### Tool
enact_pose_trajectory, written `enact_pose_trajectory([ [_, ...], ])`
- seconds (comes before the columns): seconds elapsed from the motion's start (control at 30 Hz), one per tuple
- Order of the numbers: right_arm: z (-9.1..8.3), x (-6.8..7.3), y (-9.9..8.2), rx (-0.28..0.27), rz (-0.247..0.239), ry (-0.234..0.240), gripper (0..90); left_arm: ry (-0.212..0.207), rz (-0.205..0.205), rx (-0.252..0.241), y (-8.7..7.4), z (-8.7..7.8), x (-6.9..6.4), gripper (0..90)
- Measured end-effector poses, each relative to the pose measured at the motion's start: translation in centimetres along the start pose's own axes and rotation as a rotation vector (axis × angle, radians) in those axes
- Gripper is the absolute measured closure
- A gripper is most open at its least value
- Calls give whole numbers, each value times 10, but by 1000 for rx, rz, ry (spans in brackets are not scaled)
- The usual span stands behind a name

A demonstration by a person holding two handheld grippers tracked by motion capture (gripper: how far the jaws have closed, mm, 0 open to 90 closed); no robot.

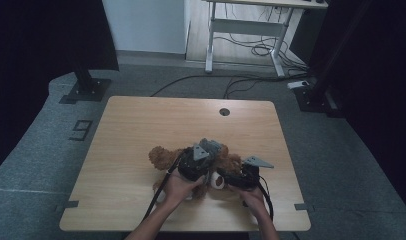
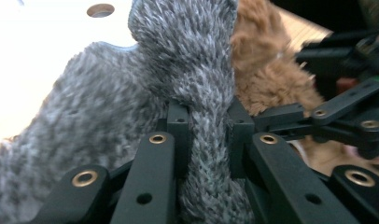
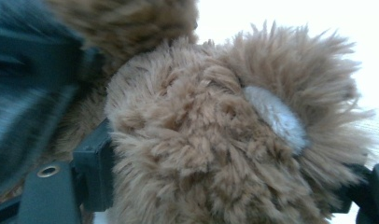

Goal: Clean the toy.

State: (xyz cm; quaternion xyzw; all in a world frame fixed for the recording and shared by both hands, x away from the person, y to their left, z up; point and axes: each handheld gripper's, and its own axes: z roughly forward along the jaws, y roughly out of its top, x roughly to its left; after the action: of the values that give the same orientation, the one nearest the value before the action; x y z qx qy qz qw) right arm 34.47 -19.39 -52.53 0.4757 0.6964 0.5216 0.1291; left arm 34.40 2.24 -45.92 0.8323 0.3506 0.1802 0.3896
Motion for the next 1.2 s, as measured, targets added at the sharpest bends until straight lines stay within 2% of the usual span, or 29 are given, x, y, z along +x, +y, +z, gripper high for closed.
enact_pose_trajectory([
  [0.1, 0, 0, 0, 0, -1, 2, 197, -62, -93, -26, -12, -3, 18, 771],
  [0.17, 0, 1, 0, 0, -6, 6, 197, -90, -138, -48, -20, -10, 30, 773],
  [0.2, 0, 1, 0, 0, -9, 6, 197, -90, -144, -54, -22, -13, 33, 773],
  [0.33, 0, 1, 0, 0, -8, 4, 197, -47, -152, -75, -33, -30, 47, 774],
  [0.47, 0, 1, 0, -3, -6, 6, 196, -11, -193, -89, -50, -45, 66, 774],
  [0.57, 0, 1, 0, -7, -4, 7, 195, 36, -211, -79, -63, -53, 77, 773],
  [0.67, -1, 1, -1, -12, 0, 8, 195, 64, -245, -59, -76, -58, 91, 773],
  [0.73, -1, 1, -1, -10, 2, 9, 195, 69, -275, -51, -82, -62, 100, 772],
  [0.8, -1, 1, -1, -12, 5, 9, 195, 81, -287, -50, -84, -68, 107, 772],
  [0.87, -1, 1, -1, -12, 7, 9, 195, 91, -289, -68, -79, -76, 110, 773],
  [0.97, 0, 0, -1, -12, 9, 11, 194, 97, -269, -125, -60, -91, 107, 773],
  [1.1, 0, 0, -1, -13, 10, 11, 195, 60, -221, -192, -21, -102, 93, 773],
  [1.2, 0, 0, -1, -14, 11, 11, 195, 39, -166, -211, 10, -99, 77, 772],
])
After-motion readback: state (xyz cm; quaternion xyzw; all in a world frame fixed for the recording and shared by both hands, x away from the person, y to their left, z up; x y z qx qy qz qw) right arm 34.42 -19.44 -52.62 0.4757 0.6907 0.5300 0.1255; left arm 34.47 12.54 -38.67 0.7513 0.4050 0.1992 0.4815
